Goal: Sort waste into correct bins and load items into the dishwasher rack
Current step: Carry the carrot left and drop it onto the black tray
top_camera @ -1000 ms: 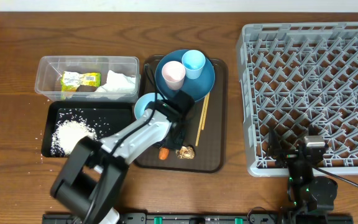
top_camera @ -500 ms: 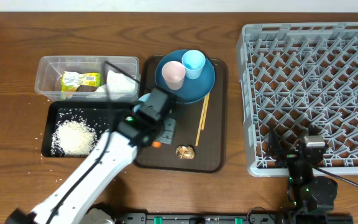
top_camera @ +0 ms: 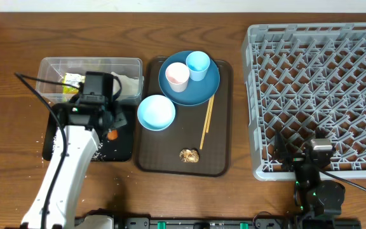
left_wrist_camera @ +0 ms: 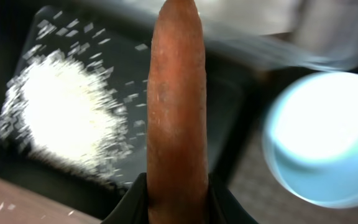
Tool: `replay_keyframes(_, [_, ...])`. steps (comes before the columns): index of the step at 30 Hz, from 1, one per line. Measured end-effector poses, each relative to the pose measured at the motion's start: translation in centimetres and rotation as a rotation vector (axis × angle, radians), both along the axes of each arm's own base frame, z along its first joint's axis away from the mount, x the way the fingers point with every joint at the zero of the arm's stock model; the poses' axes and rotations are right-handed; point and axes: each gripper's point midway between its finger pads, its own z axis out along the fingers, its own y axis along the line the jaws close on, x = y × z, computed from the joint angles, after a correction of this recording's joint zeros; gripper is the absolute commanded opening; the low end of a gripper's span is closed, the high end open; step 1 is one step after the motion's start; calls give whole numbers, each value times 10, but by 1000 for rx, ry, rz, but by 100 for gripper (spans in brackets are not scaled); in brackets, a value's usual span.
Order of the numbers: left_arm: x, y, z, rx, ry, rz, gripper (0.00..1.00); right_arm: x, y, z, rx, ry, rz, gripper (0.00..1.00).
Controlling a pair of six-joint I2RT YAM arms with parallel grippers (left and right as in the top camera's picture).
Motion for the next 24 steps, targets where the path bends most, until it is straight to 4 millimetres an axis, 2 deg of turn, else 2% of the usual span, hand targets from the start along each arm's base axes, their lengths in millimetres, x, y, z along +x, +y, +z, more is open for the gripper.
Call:
replay_keyframes(5, [-3,16,-26,-3,90,80,6,0,0,0,0,0,0,99])
replay_keyframes(11, [0,19,-62,-3,192,108,8,0,0,0,0,0,0,99])
replay_keyframes(13, [-3,19,-74,-2,233,113,13,0,0,0,0,0,0,99])
replay_keyframes(16, [-6,19,-87,3,282,114,27,0,0,0,0,0,0,99])
replay_keyframes(17, [-7,19,-90,4,295,114,33,0,0,0,0,0,0,99])
replay_keyframes(18, [-8,20,-94,6,305,118,46,0,0,0,0,0,0,99])
replay_keyframes(19, [-8,20,-95,9,310,115,55,0,0,0,0,0,0,99])
replay_keyframes(21, [-9,21,-96,15,315,118,67,0,0,0,0,0,0,99])
replay_keyframes(24, [-9,24,-96,18,314,131,68,0,0,0,0,0,0,99])
